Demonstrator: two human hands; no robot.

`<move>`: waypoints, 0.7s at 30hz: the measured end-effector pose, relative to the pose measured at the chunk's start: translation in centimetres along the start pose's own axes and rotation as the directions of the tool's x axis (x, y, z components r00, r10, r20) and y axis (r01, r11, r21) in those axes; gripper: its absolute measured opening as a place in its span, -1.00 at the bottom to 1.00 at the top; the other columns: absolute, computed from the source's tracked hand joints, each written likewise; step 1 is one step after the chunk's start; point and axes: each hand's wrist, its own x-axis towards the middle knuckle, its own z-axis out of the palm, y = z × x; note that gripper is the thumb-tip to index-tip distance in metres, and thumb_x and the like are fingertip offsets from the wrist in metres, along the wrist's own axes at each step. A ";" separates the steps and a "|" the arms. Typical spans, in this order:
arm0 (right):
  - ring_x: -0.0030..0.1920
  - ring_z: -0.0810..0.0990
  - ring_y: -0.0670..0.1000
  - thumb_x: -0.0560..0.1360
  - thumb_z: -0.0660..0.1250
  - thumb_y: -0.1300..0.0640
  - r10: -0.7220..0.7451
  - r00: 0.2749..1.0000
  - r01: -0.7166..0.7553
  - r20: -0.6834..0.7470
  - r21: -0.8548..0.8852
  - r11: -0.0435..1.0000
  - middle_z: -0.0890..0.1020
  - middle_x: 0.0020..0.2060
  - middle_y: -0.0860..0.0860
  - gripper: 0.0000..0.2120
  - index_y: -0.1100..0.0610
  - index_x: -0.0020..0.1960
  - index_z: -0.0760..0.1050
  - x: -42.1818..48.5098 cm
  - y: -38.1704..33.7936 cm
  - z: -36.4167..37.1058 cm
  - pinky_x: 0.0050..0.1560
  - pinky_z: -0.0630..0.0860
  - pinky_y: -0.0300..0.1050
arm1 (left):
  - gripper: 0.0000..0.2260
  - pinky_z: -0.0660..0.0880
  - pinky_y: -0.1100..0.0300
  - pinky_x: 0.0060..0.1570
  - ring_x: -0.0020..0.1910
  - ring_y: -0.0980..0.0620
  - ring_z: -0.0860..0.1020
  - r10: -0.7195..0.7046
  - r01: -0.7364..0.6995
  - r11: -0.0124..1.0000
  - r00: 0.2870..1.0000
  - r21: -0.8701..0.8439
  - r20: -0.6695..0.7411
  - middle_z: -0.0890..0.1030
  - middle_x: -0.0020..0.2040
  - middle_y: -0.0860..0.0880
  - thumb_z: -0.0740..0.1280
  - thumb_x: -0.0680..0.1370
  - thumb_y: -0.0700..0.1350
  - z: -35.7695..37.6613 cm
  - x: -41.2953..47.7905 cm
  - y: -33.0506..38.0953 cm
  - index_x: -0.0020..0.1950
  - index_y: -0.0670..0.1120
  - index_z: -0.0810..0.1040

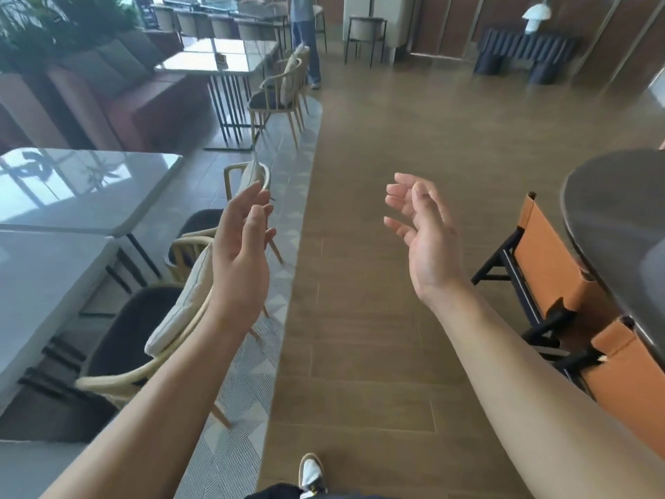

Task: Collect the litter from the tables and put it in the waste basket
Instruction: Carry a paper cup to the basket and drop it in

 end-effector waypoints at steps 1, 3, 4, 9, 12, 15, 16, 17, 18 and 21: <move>0.25 0.63 -0.06 0.55 0.26 -0.30 0.000 1.000 0.000 -0.006 0.004 1.000 0.70 0.11 -0.15 -0.72 -0.27 0.10 0.67 2.1 0.4 0.6 0.20 0.58 -0.03 | -0.68 0.60 -0.03 0.31 0.34 0.08 0.62 0.002 -0.002 1.000 1.000 0.001 0.004 0.65 0.34 0.06 0.19 0.67 0.14 0.4 2.3 -0.6 0.38 0.16 0.55; 0.25 0.63 -0.07 0.54 0.27 -0.30 0.010 1.000 -0.010 -0.012 0.011 1.000 0.69 0.10 -0.15 -0.73 -0.27 0.08 0.68 5.9 1.3 1.8 0.21 0.59 -0.03 | -0.65 0.61 0.02 0.29 0.32 0.09 0.62 -0.011 0.011 1.000 1.000 0.001 0.014 0.64 0.34 0.05 0.19 0.65 0.15 1.1 6.5 -2.0 0.39 0.13 0.56; 0.25 0.63 -0.07 0.53 0.27 -0.30 0.014 1.000 -0.014 -0.015 0.011 1.000 0.69 0.10 -0.15 -0.73 -0.26 0.08 0.67 7.7 2.0 2.3 0.22 0.59 -0.03 | -0.62 0.61 0.05 0.28 0.32 0.10 0.62 -0.018 0.018 1.000 1.000 0.000 0.021 0.64 0.34 0.05 0.19 0.65 0.16 1.5 8.5 -2.7 0.41 0.11 0.55; 0.24 0.63 -0.08 0.51 0.27 -0.29 0.032 0.999 -0.032 -0.026 0.023 0.999 0.69 0.09 -0.15 -0.71 -0.23 0.09 0.66 17.4 6.2 4.4 0.22 0.58 -0.05 | -0.70 0.60 0.00 0.31 0.34 0.09 0.61 -0.040 0.041 0.999 0.998 -0.022 0.049 0.64 0.33 0.07 0.20 0.64 0.15 4.1 17.9 -7.6 0.33 0.20 0.56; 0.24 0.63 -0.08 0.52 0.27 -0.29 0.046 0.999 -0.046 -0.011 0.024 0.999 0.69 0.08 -0.16 -0.72 -0.23 0.09 0.66 24.3 9.9 5.0 0.23 0.58 -0.04 | -0.65 0.59 0.03 0.29 0.35 0.07 0.61 -0.063 0.063 0.998 0.998 -0.011 0.030 0.63 0.35 0.05 0.20 0.64 0.17 6.5 24.1 -11.3 0.37 0.14 0.55; 0.23 0.62 -0.10 0.53 0.26 -0.29 0.037 0.999 -0.037 0.012 0.032 0.999 0.69 0.07 -0.19 -0.74 -0.27 0.08 0.67 30.4 12.9 5.1 0.22 0.58 -0.07 | -0.69 0.59 0.02 0.29 0.35 0.09 0.61 -0.070 0.070 0.998 0.997 -0.004 0.022 0.63 0.35 0.05 0.19 0.69 0.11 8.7 29.3 -14.5 0.40 0.13 0.54; 0.22 0.62 -0.11 0.54 0.27 -0.29 0.033 0.999 -0.034 0.022 0.035 0.999 0.70 0.07 -0.19 -0.74 -0.28 0.08 0.67 33.1 14.1 5.0 0.21 0.58 -0.07 | -0.71 0.59 0.03 0.29 0.35 0.09 0.61 -0.065 0.065 0.998 0.998 -0.007 0.020 0.63 0.35 0.05 0.19 0.70 0.08 9.8 31.6 -15.8 0.39 0.14 0.54; 0.22 0.63 -0.10 0.54 0.27 -0.28 0.034 0.999 -0.036 0.030 0.038 0.999 0.70 0.07 -0.18 -0.75 -0.28 0.07 0.68 35.7 15.3 5.0 0.20 0.57 -0.07 | -0.72 0.59 0.05 0.27 0.35 0.09 0.61 -0.063 0.063 0.998 0.998 -0.008 0.019 0.63 0.35 0.06 0.18 0.70 0.07 11.0 33.7 -17.0 0.38 0.16 0.54; 0.22 0.63 -0.10 0.54 0.27 -0.28 0.039 0.999 -0.041 0.038 0.035 0.999 0.70 0.07 -0.17 -0.75 -0.28 0.08 0.68 38.3 16.5 4.9 0.21 0.57 -0.06 | -0.73 0.59 0.08 0.25 0.35 0.09 0.61 -0.065 0.065 0.998 0.998 -0.001 0.016 0.63 0.35 0.07 0.18 0.70 0.07 12.1 35.9 -18.2 0.37 0.17 0.54; 0.22 0.61 -0.09 0.55 0.26 -0.28 0.053 0.994 -0.056 0.095 0.031 0.998 0.69 0.08 -0.16 -0.75 -0.27 0.09 0.67 46.7 19.1 5.1 0.23 0.56 -0.02 | -0.71 0.58 0.14 0.22 0.34 0.10 0.61 -0.073 0.073 0.997 0.997 0.014 -0.027 0.64 0.34 0.09 0.18 0.70 0.07 15.6 42.6 -21.1 0.39 0.16 0.53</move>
